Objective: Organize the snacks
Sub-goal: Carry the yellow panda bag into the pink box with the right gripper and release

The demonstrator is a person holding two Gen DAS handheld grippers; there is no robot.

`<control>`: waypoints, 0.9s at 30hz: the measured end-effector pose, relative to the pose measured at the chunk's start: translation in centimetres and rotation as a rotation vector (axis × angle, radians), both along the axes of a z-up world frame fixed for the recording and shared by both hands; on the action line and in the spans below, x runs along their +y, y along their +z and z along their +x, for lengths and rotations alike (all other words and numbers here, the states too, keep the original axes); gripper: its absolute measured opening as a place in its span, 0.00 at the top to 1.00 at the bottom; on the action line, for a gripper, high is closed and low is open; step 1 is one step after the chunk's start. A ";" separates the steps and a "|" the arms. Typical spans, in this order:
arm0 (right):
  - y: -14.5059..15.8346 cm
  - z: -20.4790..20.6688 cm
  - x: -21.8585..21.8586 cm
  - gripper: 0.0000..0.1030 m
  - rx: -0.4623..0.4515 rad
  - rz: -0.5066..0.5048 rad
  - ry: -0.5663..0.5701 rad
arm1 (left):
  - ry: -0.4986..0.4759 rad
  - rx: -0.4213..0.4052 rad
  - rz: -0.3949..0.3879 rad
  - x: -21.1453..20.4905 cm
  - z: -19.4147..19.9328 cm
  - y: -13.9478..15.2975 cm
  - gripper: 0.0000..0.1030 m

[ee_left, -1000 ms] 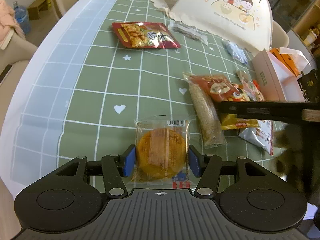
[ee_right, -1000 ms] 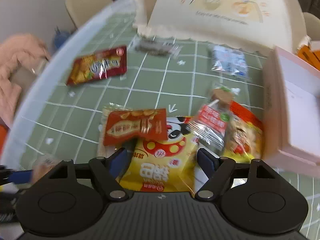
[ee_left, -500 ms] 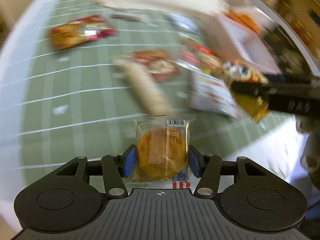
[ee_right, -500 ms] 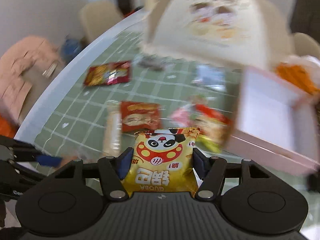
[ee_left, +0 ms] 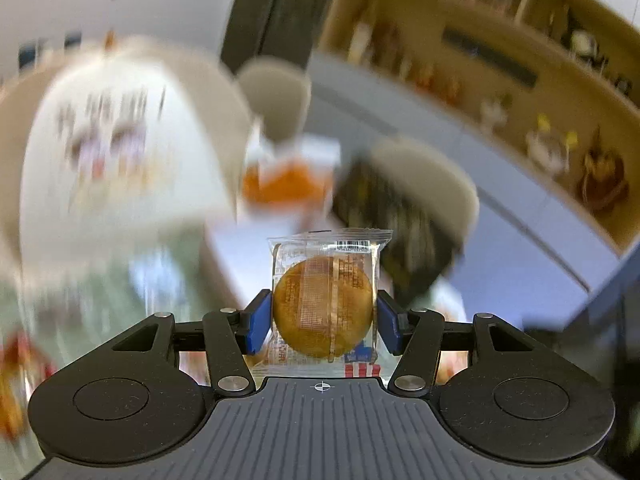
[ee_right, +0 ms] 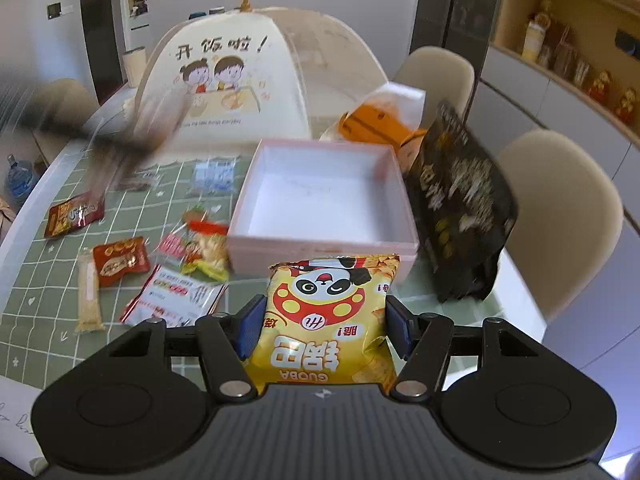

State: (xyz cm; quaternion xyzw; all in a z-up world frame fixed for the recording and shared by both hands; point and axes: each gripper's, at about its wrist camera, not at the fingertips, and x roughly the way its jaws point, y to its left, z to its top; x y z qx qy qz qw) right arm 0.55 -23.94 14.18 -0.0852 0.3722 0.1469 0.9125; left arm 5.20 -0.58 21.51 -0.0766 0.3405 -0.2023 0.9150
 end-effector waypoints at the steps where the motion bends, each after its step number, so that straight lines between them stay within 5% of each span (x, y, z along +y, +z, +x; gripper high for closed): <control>1: 0.5 0.5 -0.1 0.39 -0.013 -0.001 0.003 | 0.011 -0.024 -0.007 -0.3 1.5 0.5 0.42; 7: 3.5 6.1 -0.1 0.39 -0.120 0.014 0.034 | -0.002 0.054 -0.179 -0.7 11.5 0.6 0.42; 13: 1.8 13.7 0.7 0.35 -0.118 0.077 0.028 | 0.102 0.001 -0.188 1.1 13.6 -0.3 0.43; 21: -3.6 11.7 -0.9 0.35 0.024 0.091 0.098 | 0.287 0.130 0.132 9.7 13.6 -8.8 0.42; 27: -4.8 8.4 -0.3 0.34 0.054 0.067 0.139 | 0.463 0.238 0.232 18.0 15.1 -14.9 0.43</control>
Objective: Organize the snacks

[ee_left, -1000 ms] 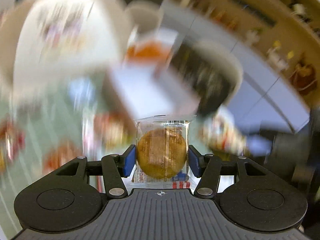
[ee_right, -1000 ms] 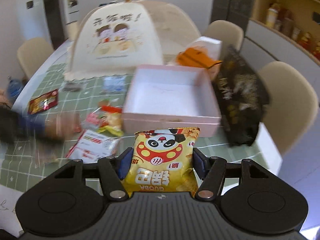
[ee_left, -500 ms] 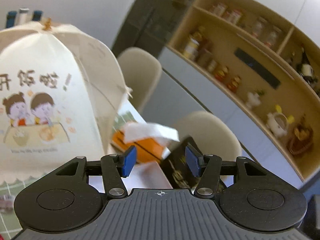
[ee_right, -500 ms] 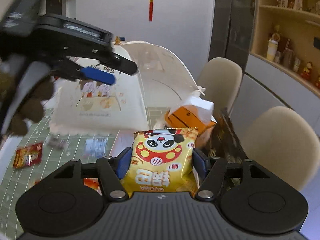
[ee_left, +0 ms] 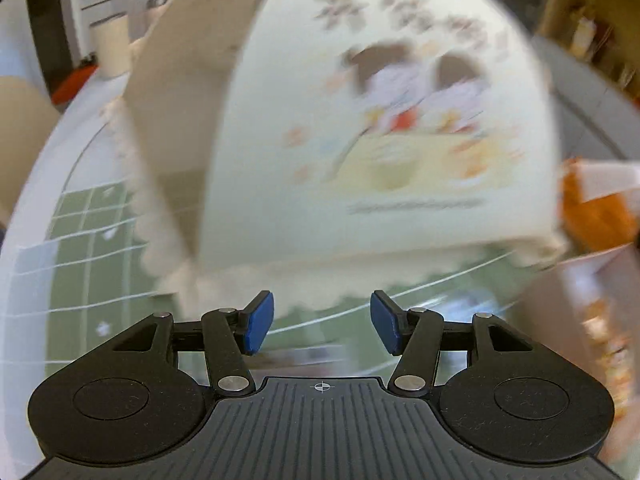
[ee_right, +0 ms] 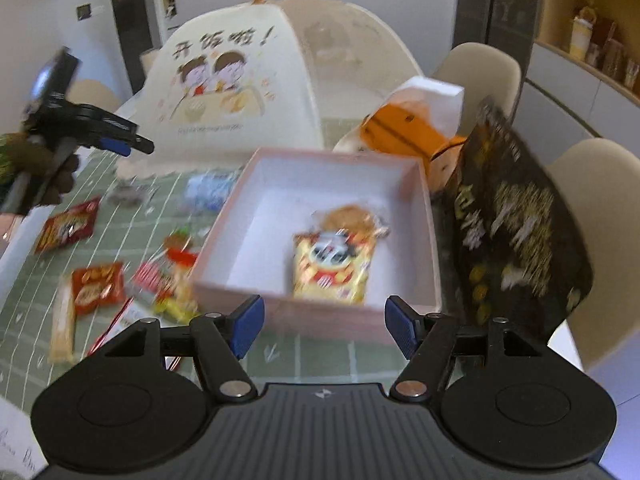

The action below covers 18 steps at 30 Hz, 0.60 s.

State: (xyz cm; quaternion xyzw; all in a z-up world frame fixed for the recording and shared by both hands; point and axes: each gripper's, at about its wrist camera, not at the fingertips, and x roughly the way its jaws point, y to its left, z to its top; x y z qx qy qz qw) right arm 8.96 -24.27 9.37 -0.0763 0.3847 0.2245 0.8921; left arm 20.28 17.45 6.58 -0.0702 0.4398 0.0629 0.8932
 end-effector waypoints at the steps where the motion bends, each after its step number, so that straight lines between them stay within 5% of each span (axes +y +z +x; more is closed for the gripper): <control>1: -0.2 -0.6 0.3 0.34 0.003 -0.011 0.009 | -0.010 0.023 0.018 0.6 0.1 -0.9 0.43; 6: -1.2 -2.4 1.4 0.34 0.045 -0.038 0.031 | -0.065 0.098 0.001 2.0 -0.6 -3.1 0.43; 12: -1.5 -3.3 3.1 0.34 0.061 -0.048 0.065 | -0.143 0.120 -0.165 1.0 -4.7 -2.9 0.43; 15: -0.6 -2.6 4.9 0.34 0.072 -0.022 0.113 | -0.227 0.147 -0.110 -1.3 -6.7 -3.5 0.43; 18: 1.5 0.0 7.3 0.34 0.090 0.005 0.126 | -0.185 0.116 0.009 -2.6 -7.3 -3.4 0.44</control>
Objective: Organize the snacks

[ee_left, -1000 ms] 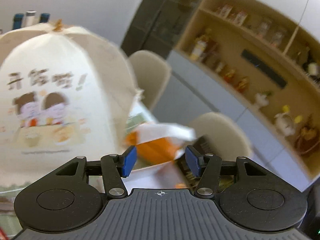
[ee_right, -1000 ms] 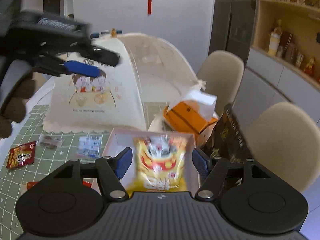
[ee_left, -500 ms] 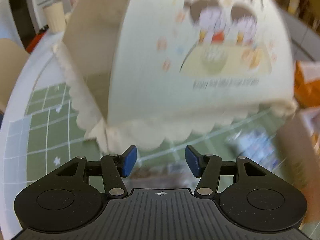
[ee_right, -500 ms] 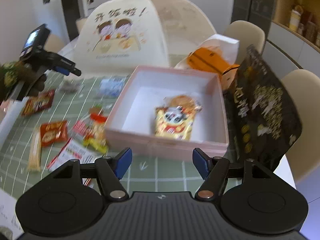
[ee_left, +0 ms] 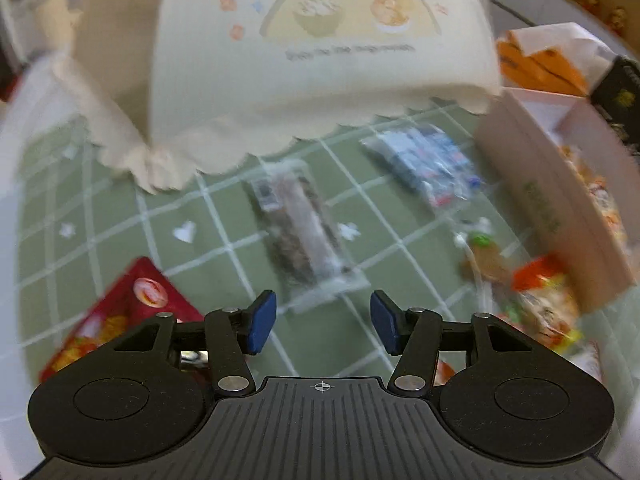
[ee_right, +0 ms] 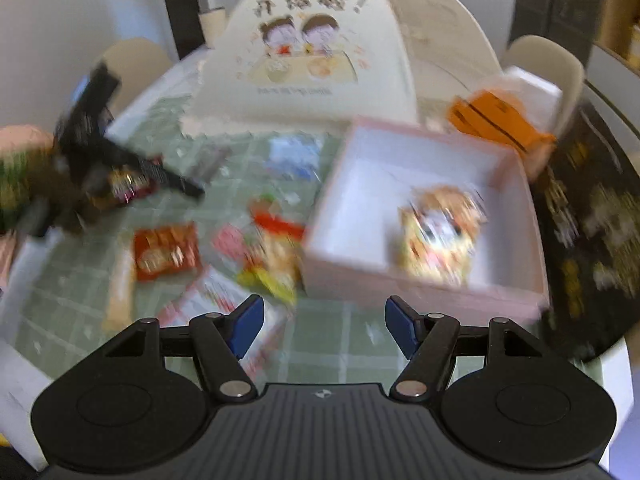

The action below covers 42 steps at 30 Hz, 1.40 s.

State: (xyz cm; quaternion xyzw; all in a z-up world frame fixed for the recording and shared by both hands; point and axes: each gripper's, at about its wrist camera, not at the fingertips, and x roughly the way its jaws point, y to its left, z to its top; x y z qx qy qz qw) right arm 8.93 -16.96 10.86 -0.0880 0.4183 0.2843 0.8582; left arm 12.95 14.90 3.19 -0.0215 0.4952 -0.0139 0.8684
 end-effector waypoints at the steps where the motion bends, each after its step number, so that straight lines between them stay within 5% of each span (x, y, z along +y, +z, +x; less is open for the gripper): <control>1: 0.7 1.0 0.6 0.34 0.014 0.007 -0.006 | 0.040 -0.025 -0.019 0.2 0.2 0.4 0.44; 3: 2.0 2.8 1.6 0.34 0.047 0.039 -0.021 | 0.144 -0.066 -0.113 1.4 0.8 0.8 0.44; 5: 3.2 4.2 2.4 0.34 0.067 0.067 -0.025 | 0.219 -0.064 -0.123 1.8 2.0 0.6 0.45; 8: 4.3 5.4 3.7 0.34 0.036 0.034 -0.006 | 0.221 -0.033 -0.041 1.0 3.8 -0.4 0.40; 11: 4.7 6.5 5.0 0.32 0.013 -0.013 0.022 | 0.204 -0.037 -0.011 0.3 4.2 -0.4 0.49; 12: 4.8 7.1 5.6 0.32 0.021 -0.017 0.036 | 0.195 -0.046 -0.014 0.2 4.0 -0.3 0.59; 15: 4.7 9.9 7.7 0.32 0.103 0.013 0.076 | 0.230 -0.049 -0.103 0.9 2.5 -0.2 0.60; 17: 4.2 12.0 9.5 0.32 0.165 0.036 0.085 | 0.253 -0.057 -0.192 1.4 0.2 -0.1 0.61; 23: -0.1 17.4 16.5 0.32 0.270 -0.021 0.084 | 0.340 -0.125 -0.286 0.1 -11.5 2.2 0.61; 30: -6.3 20.9 20.7 0.31 0.264 -0.162 -0.032 | 0.391 -0.128 -0.333 -0.9 -22.9 4.1 0.61; 31: -6.6 20.7 20.9 0.24 0.240 -0.168 -0.038 | 0.402 -0.120 -0.345 -0.7 -24.0 4.0 0.61; 34: -7.0 19.3 21.1 0.24 0.205 -0.191 -0.048 | 0.422 -0.112 -0.363 -0.4 -25.7 3.2 0.61; 35: -6.9 18.6 21.0 0.28 0.194 -0.193 -0.048 | 0.425 -0.109 -0.381 -0.3 -25.9 2.9 0.61; 37: -6.2 16.7 20.7 0.73 0.187 -0.204 -0.017 | 0.411 -0.100 -0.418 -0.4 -26.1 2.6 0.61; 39: -5.2 14.2 19.9 0.92 0.226 -0.179 0.043 | 0.359 -0.098 -0.432 -1.0 -25.8 2.5 0.61; 42: -3.4 10.1 17.9 0.92 0.228 -0.143 0.094 | 0.268 -0.083 -0.454 -2.2 -24.8 2.2 0.61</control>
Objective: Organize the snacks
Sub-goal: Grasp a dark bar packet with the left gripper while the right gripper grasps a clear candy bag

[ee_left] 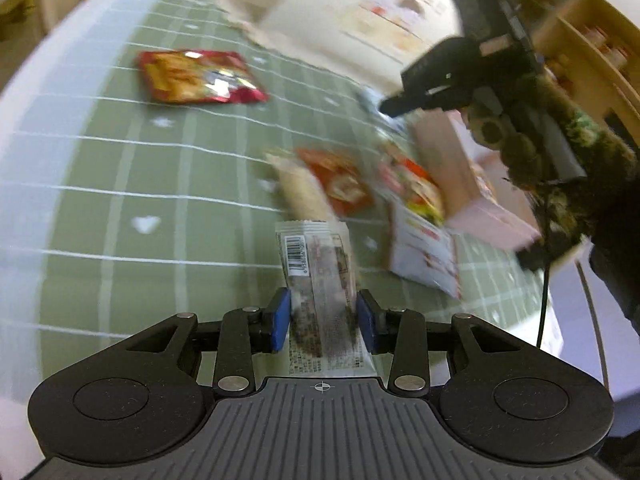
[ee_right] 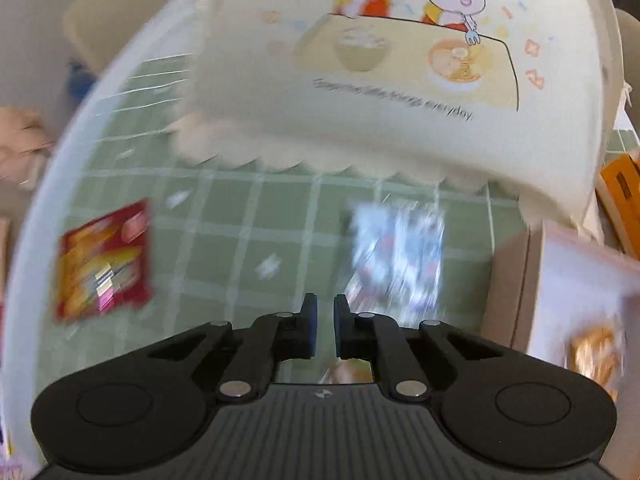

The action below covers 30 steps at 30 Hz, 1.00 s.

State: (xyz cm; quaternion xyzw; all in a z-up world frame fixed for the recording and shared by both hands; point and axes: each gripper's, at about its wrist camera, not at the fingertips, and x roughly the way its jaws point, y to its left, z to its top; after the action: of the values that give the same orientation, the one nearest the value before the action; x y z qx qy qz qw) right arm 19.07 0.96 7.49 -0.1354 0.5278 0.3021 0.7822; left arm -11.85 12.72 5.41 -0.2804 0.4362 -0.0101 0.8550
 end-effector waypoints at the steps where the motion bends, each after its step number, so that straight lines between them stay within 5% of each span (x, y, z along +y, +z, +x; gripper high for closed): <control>1: 0.4 -1.0 -0.3 0.92 0.002 0.006 0.011 | -0.023 0.001 -0.010 -0.3 0.4 -0.2 0.61; 5: 2.2 -1.6 -2.6 0.89 0.027 0.033 -0.028 | -0.091 -0.008 -0.032 -1.5 1.3 -0.5 0.61; 9: 2.7 2.2 -4.0 0.47 0.085 0.069 -0.180 | -0.100 -0.024 -0.048 -1.6 1.1 -0.4 0.61; 10: 2.6 3.4 -4.0 0.44 0.102 0.073 -0.209 | -0.090 -0.028 -0.052 -1.5 1.0 -0.4 0.61; 14: 1.3 7.3 -1.8 0.38 0.162 0.050 -0.210 | -0.017 -0.024 -0.076 -0.3 -0.2 -0.4 0.61; 20: -2.3 10.4 3.2 0.37 0.117 -0.102 -0.140 | 0.126 -0.004 -0.068 1.6 -2.5 -0.2 0.61; 23: -4.7 11.7 4.0 0.30 0.118 -0.193 -0.137 | 0.177 0.004 -0.055 2.2 -3.2 0.0 0.61; 25: -4.9 11.9 3.8 0.19 0.119 -0.160 -0.151 | 0.198 0.012 -0.056 2.4 -3.3 0.0 0.61; 27: -4.7 11.4 3.7 0.25 0.113 -0.141 -0.155 | 0.201 0.023 -0.066 2.4 -3.1 -0.2 0.61; 28: -4.4 10.9 3.6 0.41 0.111 -0.132 -0.149 | 0.197 0.028 -0.067 2.3 -2.8 -0.3 0.61; 30: -3.3 9.6 2.8 0.43 0.170 -0.066 -0.125 | 0.167 0.031 -0.060 1.6 -2.0 -0.3 0.61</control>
State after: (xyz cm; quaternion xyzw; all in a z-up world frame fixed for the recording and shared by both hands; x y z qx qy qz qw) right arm 28.68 3.81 4.18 -0.1017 0.6094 0.2459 0.7469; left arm -13.88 14.33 5.11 -0.3415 0.4238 0.0526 0.8372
